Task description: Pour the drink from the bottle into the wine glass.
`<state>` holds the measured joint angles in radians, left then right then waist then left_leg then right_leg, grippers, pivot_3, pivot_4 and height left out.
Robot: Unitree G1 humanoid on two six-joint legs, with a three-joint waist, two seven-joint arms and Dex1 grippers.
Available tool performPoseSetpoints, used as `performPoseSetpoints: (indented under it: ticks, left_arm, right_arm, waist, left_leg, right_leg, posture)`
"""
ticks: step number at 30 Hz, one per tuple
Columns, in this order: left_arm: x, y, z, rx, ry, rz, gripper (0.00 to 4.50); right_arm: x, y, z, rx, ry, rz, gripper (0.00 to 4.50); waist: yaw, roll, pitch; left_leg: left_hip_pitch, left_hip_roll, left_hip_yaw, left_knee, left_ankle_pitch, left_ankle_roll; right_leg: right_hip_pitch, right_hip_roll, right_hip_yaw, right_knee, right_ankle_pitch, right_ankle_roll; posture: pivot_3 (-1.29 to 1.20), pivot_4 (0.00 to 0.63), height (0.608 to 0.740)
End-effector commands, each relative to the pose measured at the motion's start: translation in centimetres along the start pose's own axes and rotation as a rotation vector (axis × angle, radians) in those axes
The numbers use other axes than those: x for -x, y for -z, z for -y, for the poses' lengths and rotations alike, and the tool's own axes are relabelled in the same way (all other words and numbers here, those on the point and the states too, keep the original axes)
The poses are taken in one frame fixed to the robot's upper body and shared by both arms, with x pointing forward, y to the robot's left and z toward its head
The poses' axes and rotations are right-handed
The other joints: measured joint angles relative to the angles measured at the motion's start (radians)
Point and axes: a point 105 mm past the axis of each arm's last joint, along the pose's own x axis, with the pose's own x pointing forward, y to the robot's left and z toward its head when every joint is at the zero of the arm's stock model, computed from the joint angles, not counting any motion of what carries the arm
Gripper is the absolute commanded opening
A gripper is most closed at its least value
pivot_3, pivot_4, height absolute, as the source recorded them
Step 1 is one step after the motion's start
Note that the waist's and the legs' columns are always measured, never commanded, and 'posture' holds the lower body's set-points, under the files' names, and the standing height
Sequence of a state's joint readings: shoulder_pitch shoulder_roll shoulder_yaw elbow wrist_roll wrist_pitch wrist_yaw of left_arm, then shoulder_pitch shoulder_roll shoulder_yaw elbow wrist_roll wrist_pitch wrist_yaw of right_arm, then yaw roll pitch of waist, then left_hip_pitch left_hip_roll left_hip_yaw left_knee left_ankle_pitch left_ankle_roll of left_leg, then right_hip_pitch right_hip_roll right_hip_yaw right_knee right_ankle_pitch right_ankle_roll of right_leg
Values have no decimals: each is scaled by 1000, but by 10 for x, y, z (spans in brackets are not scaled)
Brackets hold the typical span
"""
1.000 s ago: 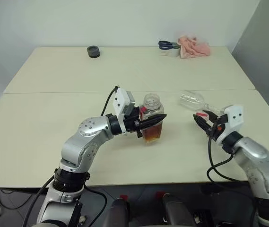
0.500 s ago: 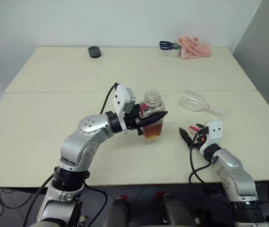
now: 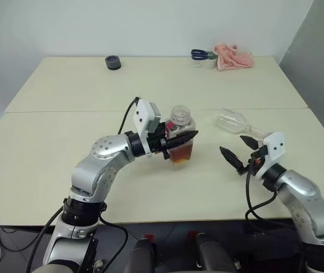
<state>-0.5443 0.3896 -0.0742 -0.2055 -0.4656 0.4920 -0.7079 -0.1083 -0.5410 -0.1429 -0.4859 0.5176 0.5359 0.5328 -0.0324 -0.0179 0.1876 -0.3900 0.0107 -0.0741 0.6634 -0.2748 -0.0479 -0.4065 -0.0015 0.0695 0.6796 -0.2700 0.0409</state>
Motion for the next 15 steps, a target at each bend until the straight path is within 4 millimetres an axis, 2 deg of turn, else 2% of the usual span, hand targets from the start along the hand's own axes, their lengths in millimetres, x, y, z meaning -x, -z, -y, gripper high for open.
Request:
performPoseSetpoints:
  ticks: [1, 4, 8, 11, 15]
  left_arm:
    - [10, -10, -51, -111, -277, 17, 1730]
    - [21, -8, -92, -168, -505, 6, 1730]
    - [37, -11, -131, -211, -742, 29, 1730]
    - [47, -11, -149, -219, -855, 54, 1730]
    - [60, 3, -163, -192, -957, 76, 1730]
  right_arm:
    - [7, -38, -33, 1, -250, 66, 4491]
    - [4, -68, -41, -1, -371, 101, 4491]
    - [-11, -97, -49, 14, -438, 159, 4491]
    - [-20, -103, -55, 9, -468, 176, 4491]
    - [-27, -97, -59, 21, -482, 168, 4491]
  waist:
    - [0, 0, 0]
    - [-2, 0, 0]
    - [2, -1, 0]
    - [4, -1, 0]
    - [5, -1, 0]
  left_leg:
    - [0, 0, 0, 0, 0, 0]
    - [0, 0, 0, 0, 0, 0]
    - [-1, 0, -2, 0, 0, 0]
    - [-4, -1, -4, 1, 0, 0]
    - [-7, -2, -4, 1, 0, 0]
  right_leg:
    - [0, 0, 0, 0, 0, 0]
    - [1, 0, 0, 0, 0, 0]
    - [1, 0, -2, 0, 0, 0]
    - [0, -2, -6, -1, 0, 0]
    - [-3, -7, -6, -1, 0, 0]
  posture:
    - [0, 150, 740]
    - [0, 150, 740]
    - [0, 150, 740]
    - [0, 150, 740]
    - [0, 150, 740]
